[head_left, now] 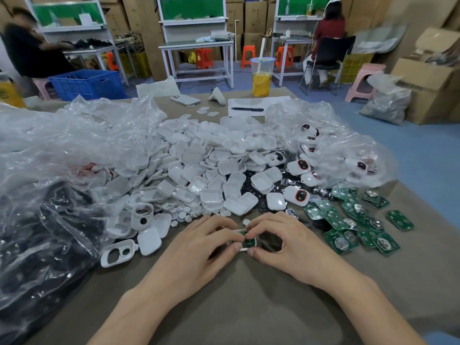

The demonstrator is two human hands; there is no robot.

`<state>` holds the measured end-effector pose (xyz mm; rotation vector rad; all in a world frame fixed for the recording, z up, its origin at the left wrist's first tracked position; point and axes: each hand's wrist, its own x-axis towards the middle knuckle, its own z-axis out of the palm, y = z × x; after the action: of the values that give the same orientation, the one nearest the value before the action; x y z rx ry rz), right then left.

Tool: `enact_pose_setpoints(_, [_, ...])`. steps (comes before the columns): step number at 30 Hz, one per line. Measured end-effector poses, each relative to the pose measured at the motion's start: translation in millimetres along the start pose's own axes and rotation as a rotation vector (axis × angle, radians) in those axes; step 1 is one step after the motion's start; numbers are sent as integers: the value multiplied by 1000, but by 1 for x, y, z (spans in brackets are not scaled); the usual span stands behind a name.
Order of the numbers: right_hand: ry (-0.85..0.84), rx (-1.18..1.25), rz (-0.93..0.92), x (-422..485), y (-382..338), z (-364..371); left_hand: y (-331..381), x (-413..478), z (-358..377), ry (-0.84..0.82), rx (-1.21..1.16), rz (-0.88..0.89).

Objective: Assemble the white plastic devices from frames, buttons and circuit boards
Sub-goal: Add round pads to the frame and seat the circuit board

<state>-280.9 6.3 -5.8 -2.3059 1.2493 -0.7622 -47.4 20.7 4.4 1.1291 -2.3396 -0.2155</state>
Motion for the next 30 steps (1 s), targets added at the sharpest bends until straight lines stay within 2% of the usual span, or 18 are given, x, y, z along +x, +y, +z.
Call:
enact_pose_setpoints(4, [1, 10, 5, 0, -1, 0, 1, -5, -4, 93, -31, -33])
enact_pose_setpoints(15, [-18, 12, -25, -1, -6, -4, 5, -4, -6, -39, 31, 21])
enact_pose_setpoints(25, [-20, 4, -13, -1, -5, -2, 3, -5, -7, -20, -37, -18])
enact_pose_setpoints(30, [-33, 1, -13, 1, -4, -2, 2, -4, -6, -85, 3, 20])
